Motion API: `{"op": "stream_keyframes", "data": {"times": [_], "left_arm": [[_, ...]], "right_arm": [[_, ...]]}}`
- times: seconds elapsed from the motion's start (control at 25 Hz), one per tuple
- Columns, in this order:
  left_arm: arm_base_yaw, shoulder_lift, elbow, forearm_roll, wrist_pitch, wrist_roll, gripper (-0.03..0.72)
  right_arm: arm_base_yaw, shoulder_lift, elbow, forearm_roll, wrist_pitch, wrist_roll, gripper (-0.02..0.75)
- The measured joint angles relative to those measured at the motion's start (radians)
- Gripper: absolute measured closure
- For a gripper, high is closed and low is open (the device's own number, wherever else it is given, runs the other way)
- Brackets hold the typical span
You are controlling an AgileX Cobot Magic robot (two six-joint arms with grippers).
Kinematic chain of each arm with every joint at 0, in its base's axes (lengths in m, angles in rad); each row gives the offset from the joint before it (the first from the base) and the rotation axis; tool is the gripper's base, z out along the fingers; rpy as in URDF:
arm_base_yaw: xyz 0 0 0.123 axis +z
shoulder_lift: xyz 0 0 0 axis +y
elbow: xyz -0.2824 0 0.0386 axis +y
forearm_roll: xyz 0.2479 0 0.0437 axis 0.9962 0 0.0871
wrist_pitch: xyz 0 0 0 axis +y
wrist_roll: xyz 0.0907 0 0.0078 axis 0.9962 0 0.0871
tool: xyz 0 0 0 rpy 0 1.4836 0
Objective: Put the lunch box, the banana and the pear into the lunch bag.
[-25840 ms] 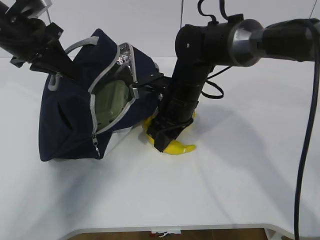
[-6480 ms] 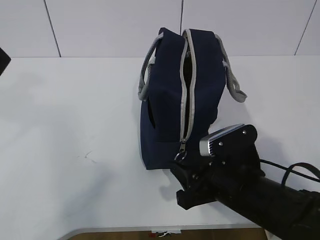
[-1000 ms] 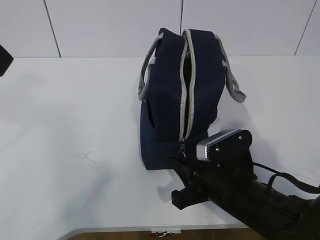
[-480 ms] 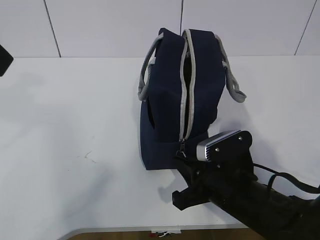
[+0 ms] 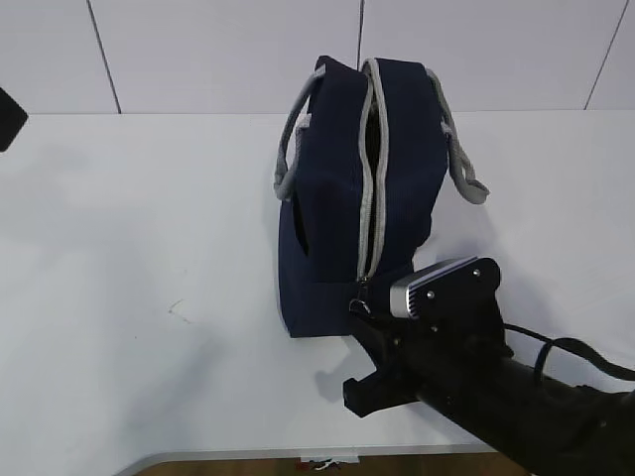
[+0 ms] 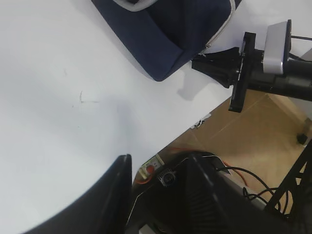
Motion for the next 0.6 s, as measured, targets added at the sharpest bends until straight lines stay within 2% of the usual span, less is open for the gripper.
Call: {"op": "stream_keyframes", "data": {"times": [0.4,0.6], "left_arm": [[0.0,0.0,0.0,-0.018,0.0,0.0,0.399],[0.0,0.0,0.0,-0.02,0.0,0.0,0.399]], "right_arm": [[0.0,-0.186,0.0,0.0,0.223,0.0,0.724],[0.0,-0.298,0.0,0.0,0.396,0.0,0.724]]}}
